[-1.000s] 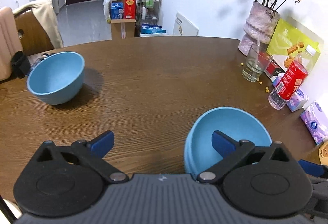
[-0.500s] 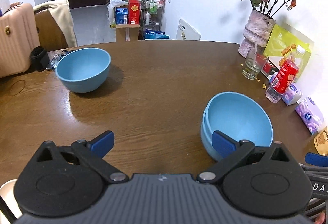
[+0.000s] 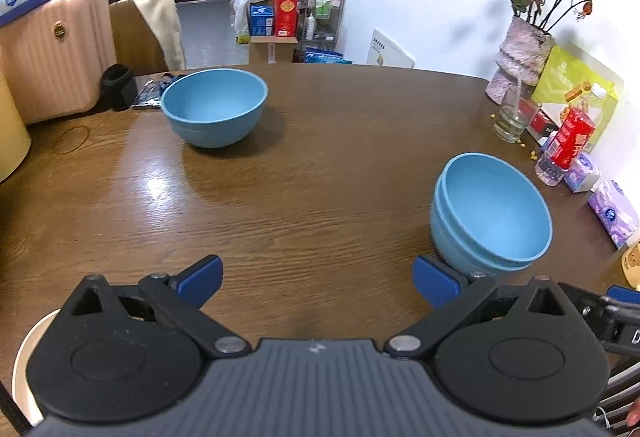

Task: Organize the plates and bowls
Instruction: 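Move both open tools to the last blue bowl beside the lanyard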

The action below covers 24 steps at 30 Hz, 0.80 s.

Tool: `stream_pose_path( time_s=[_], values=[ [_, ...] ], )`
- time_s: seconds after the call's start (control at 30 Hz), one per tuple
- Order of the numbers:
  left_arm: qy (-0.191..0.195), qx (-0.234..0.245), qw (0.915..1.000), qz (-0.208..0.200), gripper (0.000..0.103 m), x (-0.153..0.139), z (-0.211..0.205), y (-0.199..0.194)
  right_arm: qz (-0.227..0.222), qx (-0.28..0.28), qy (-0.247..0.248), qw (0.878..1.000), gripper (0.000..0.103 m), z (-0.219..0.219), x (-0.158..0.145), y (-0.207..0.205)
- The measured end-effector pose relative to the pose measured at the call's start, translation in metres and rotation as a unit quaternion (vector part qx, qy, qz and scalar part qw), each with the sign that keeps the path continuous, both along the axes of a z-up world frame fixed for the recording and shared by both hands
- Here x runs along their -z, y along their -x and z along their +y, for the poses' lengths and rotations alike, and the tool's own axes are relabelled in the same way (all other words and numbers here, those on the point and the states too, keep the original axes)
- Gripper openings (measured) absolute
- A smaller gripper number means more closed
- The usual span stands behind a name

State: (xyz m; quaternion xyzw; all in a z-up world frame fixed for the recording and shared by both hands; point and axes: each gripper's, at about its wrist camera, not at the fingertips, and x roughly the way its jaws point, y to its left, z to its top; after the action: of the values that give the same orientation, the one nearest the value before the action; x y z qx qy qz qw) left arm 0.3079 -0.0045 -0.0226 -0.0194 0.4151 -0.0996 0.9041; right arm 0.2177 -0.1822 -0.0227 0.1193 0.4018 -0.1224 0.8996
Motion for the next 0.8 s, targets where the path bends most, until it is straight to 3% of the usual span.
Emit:
stream_pose_path(
  time_s=[0.8],
  values=[
    [-0.012, -0.047, 0.9988, -0.011, 0.103, -0.031, 0.096, -0.022, -0.013, -0.027, -0.025, 0.999, 0.103, 0.074, -0.014, -0.053]
  ],
)
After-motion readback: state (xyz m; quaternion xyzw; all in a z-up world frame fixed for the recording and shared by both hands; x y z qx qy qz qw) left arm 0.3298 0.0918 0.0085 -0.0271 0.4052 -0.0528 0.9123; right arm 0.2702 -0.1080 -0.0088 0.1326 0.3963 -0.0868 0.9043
